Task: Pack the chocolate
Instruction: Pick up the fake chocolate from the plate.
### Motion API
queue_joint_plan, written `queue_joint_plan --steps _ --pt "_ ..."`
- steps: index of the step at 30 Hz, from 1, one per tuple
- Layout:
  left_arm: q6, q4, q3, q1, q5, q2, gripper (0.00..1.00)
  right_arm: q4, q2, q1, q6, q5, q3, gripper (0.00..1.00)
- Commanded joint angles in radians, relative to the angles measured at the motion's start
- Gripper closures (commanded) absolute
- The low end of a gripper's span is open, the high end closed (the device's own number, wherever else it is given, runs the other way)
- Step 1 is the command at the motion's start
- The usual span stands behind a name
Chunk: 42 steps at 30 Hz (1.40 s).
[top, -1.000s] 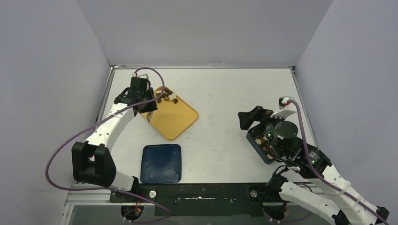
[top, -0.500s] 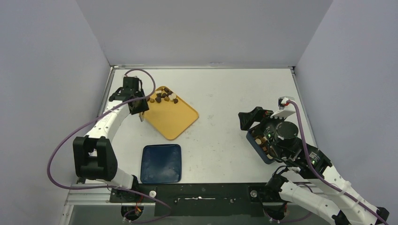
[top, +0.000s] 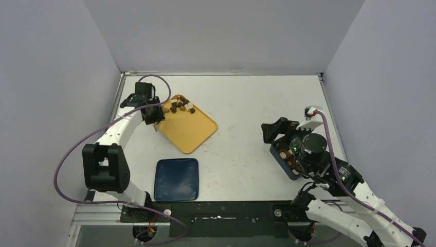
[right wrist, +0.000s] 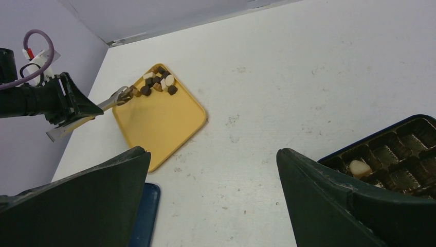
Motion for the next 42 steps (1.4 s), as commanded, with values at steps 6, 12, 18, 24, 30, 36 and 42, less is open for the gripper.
queue_joint_plan --steps 6,12,18,24,30,36,42 --pt "0.018 0.035 0.109 0.001 0.031 0.061 0.65 0.053 -0.015 -0.003 -0.019 0.017 0.033 0.00" --pt "0.021 0.040 0.127 0.001 0.041 0.100 0.65 0.060 -0.017 -0.002 -0.023 0.023 0.030 0.00" --pt "0.020 0.044 0.138 0.000 0.068 0.118 0.62 0.066 -0.012 -0.002 -0.031 0.027 0.033 0.00" --pt "0.018 0.046 0.135 -0.005 0.081 0.115 0.62 0.080 -0.010 -0.003 -0.033 0.029 0.027 0.00" --pt "0.018 0.042 0.131 -0.012 0.058 0.123 0.63 0.085 -0.002 -0.003 -0.031 0.027 0.022 0.00" --pt "0.020 0.034 0.169 -0.012 0.057 0.155 0.63 0.085 -0.009 -0.002 -0.030 0.029 0.020 0.00" --pt "0.021 0.030 0.188 -0.011 0.057 0.166 0.64 0.081 -0.022 -0.003 -0.028 0.034 0.013 0.00"
